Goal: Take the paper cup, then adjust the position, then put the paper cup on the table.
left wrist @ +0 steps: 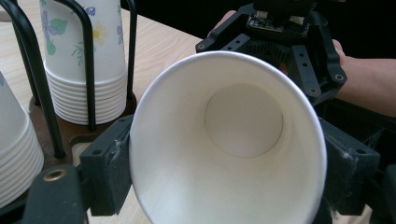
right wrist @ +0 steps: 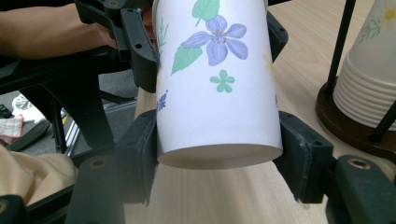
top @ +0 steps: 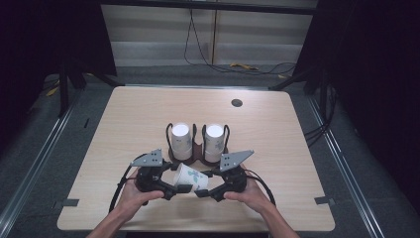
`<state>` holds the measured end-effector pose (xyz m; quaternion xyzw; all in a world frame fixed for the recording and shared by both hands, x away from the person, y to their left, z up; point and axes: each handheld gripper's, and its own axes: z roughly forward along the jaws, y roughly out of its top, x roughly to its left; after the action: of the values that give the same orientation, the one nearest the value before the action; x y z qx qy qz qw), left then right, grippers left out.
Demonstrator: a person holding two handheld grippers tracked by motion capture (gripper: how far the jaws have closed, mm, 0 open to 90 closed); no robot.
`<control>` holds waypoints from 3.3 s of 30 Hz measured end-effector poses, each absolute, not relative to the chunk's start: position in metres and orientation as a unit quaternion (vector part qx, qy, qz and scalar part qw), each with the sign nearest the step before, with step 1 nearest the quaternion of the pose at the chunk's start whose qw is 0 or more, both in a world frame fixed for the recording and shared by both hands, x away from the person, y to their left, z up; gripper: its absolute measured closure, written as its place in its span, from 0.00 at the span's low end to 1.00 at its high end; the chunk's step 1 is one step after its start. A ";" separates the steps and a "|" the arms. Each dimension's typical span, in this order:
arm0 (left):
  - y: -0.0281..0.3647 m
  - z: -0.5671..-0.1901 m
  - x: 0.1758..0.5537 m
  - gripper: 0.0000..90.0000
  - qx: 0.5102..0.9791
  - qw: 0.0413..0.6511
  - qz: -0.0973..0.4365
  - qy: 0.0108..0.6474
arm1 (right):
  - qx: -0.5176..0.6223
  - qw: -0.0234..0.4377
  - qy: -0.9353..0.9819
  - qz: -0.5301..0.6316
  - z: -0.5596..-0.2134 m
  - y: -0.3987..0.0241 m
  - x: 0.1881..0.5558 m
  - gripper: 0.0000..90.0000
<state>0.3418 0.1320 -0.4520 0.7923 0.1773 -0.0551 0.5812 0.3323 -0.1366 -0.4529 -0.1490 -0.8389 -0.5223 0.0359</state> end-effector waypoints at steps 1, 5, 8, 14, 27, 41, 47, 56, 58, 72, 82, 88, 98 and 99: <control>0.132 -0.452 0.342 0.20 0.792 0.581 -0.056 0.177 | -0.148 0.035 -0.839 -0.523 -0.453 -0.137 0.332 0.42; 0.132 -0.451 0.342 0.22 0.795 0.578 -0.055 0.178 | -0.149 0.032 -0.840 -0.521 -0.452 -0.137 0.332 0.42; 0.132 -0.451 0.341 0.26 0.796 0.576 -0.059 0.177 | -0.164 0.058 -0.841 -0.511 -0.455 -0.137 0.335 0.38; 0.132 -0.451 0.339 0.30 0.796 0.578 -0.061 0.172 | -0.173 0.055 -0.846 -0.501 -0.456 -0.135 0.336 0.33; 0.141 -0.446 0.340 0.30 0.793 0.580 -0.046 0.181 | -0.204 0.039 -0.848 -0.487 -0.453 -0.136 0.336 0.20; 0.155 -0.446 0.344 0.28 0.798 0.569 -0.016 0.198 | -0.243 0.004 -0.846 -0.475 -0.452 -0.154 0.334 0.20; 0.161 -0.445 0.344 0.29 0.800 0.564 -0.005 0.206 | -0.251 -0.009 -0.835 -0.490 -0.450 -0.162 0.330 0.22; 0.177 -0.441 0.350 0.29 0.799 0.555 0.022 0.231 | -0.266 -0.031 -0.831 -0.488 -0.448 -0.168 0.330 0.24; 0.181 -0.439 0.352 0.29 0.799 0.554 0.025 0.232 | -0.270 -0.033 -0.830 -0.488 -0.448 -0.169 0.330 0.24; 0.198 -0.438 0.357 0.29 0.799 0.542 0.050 0.258 | -0.299 -0.055 -0.816 -0.492 -0.448 -0.181 0.334 0.24; 0.215 -0.438 0.361 0.29 0.797 0.524 0.076 0.291 | -0.304 -0.060 -0.810 -0.498 -0.449 -0.187 0.333 0.25; 0.225 -0.436 0.363 0.29 0.793 0.517 0.088 0.311 | -0.306 -0.058 -0.810 -0.497 -0.450 -0.188 0.335 0.25; 0.238 -0.434 0.369 0.28 0.790 0.501 0.111 0.335 | -0.307 -0.061 -0.811 -0.494 -0.450 -0.191 0.334 0.25; 0.239 -0.434 0.370 0.28 0.790 0.500 0.113 0.336 | -0.307 -0.061 -0.811 -0.494 -0.450 -0.192 0.334 0.25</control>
<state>0.3700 0.2385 -0.4336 0.7904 0.3358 0.1129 0.4998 0.3336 -0.1915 -0.4501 -0.3074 -0.8109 -0.4942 -0.0610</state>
